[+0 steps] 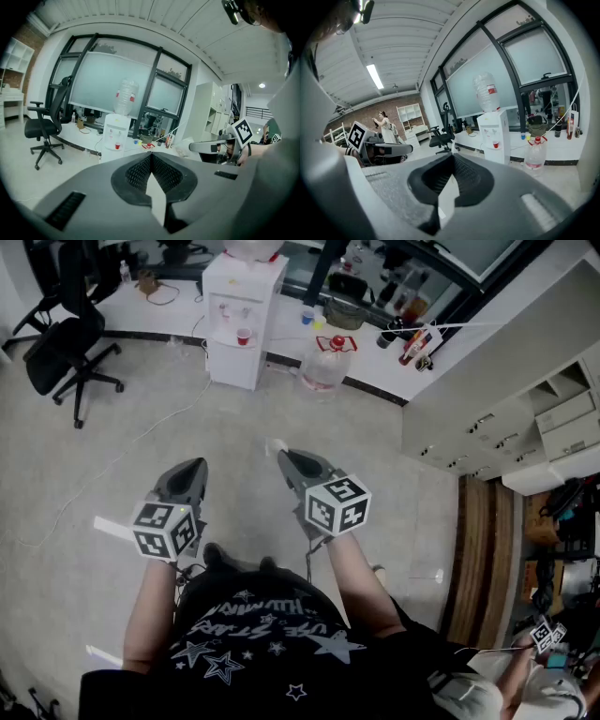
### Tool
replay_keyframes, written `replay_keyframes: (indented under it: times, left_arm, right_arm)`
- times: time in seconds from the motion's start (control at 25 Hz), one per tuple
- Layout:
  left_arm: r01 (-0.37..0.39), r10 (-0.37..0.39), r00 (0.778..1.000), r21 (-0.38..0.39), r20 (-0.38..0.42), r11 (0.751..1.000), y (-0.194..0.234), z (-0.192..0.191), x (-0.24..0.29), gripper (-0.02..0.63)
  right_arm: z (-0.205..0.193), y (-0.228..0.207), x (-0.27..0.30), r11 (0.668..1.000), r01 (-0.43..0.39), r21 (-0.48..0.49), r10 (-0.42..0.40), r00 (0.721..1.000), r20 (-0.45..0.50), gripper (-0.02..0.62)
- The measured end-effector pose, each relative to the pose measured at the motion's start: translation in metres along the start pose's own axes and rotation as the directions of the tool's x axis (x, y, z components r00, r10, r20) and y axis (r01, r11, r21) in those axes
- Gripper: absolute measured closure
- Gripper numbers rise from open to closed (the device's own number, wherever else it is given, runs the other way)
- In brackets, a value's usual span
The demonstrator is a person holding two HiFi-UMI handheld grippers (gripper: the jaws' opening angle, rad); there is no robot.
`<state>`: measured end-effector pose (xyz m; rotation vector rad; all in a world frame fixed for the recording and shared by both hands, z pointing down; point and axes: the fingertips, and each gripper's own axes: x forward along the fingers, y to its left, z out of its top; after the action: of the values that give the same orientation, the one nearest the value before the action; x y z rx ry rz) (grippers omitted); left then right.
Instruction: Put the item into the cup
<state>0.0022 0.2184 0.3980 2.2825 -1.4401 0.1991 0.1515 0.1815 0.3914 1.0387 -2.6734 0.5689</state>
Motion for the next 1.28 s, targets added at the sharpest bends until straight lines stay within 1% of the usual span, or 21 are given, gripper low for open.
replay_keyframes:
  times: [0.32,0.6,0.76,0.88,1.0,1.12,1.28]
  left_arm:
    - [-0.020,0.020,1.000,0.007,0.001,1.000,-0.016,-0.002,0.001,0.600]
    - [-0.059,0.059,0.998,-0.010,0.001,0.998,-0.039,-0.015,0.002,0.600]
    - [-0.089,0.089,0.996,-0.022,0.002,0.996,-0.050,-0.027,-0.002,0.600]
    - [-0.111,0.111,0.994,-0.033,-0.002,0.993,-0.052,-0.038,-0.004,0.600]
    - [-0.123,0.123,0.992,-0.022,-0.005,0.992,-0.047,-0.040,0.000,0.600]
    - [-0.120,0.120,0.993,-0.010,-0.011,0.993,-0.033,-0.032,0.012,0.600]
    - [-0.102,0.101,0.995,-0.034,-0.013,0.994,-0.001,-0.019,0.038,0.600]
  right_arm:
    - [-0.007,-0.002,-0.007,1.000,-0.018,-0.017,0.018,1.000,-0.007,0.594]
    - [-0.013,-0.005,-0.020,0.996,-0.069,-0.053,0.069,0.998,-0.009,0.594]
    - [-0.014,-0.007,-0.024,0.994,-0.104,-0.038,0.104,0.995,0.007,0.594]
    - [-0.025,-0.009,-0.025,0.992,-0.123,-0.024,0.123,0.992,-0.001,0.594]
    - [-0.033,-0.014,-0.021,0.992,-0.126,-0.011,0.126,0.992,-0.020,0.594]
    - [-0.032,-0.020,-0.006,0.993,-0.119,-0.003,0.119,0.992,-0.033,0.594]
    - [-0.024,-0.032,0.028,0.996,-0.094,0.003,0.094,0.994,-0.048,0.594]
